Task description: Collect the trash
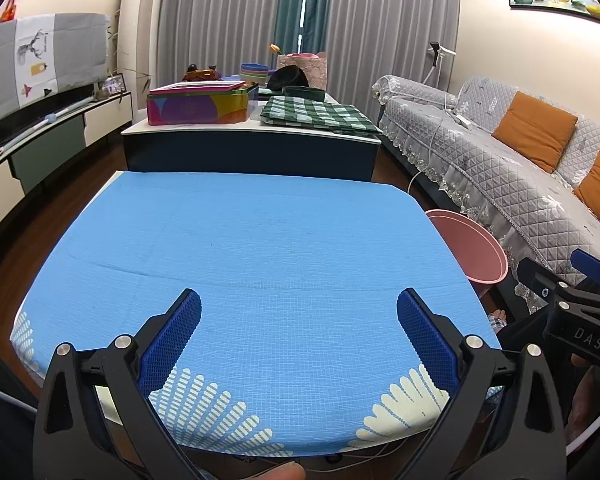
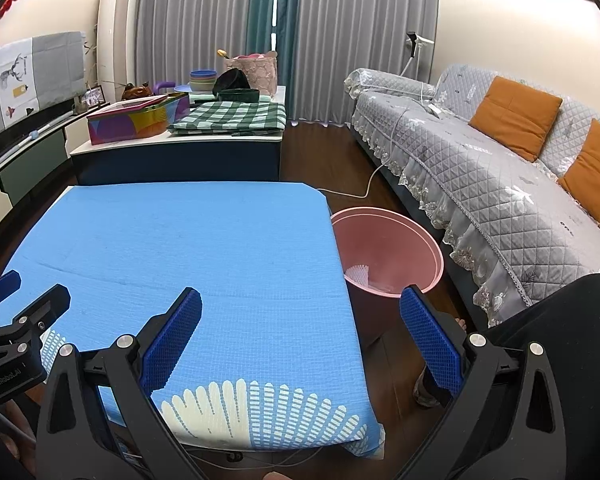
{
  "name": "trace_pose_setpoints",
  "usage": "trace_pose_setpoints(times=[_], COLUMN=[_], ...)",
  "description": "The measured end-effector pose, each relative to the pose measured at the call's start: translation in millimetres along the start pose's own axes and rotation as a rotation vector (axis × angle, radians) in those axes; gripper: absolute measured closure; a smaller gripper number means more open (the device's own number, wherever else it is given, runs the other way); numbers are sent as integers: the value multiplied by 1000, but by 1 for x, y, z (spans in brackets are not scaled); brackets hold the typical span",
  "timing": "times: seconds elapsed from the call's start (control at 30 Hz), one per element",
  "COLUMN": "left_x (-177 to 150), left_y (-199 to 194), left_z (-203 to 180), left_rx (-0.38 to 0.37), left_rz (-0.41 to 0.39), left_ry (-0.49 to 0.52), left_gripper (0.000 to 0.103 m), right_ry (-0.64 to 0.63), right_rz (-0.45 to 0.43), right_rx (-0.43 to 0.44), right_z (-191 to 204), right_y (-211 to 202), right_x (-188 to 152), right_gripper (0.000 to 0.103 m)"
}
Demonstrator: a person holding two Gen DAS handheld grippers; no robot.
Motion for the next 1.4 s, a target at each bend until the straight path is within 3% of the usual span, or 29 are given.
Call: trace_pose_setpoints(times=[1.4], left_x=[0], left_y=[-4], left_z=[-3], left_rx=[-25], left_rz=[-11], left_ry=[-4], left_gripper=[8], right_ry=[-3], right_rz=[-1], right_rx=[-2], right_z=[2], right_y=[0], right_x=[1], right_gripper=[5])
Point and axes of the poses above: each gripper's, at about its wrist camera, not at the fingertips, and y roughly the way its jaws point, z to its left, x to its top, the point moved 3 cm from there along y, roughly the way its jaws point, and after that the axes turned 3 degrees about -z, right-handed, at the moved point
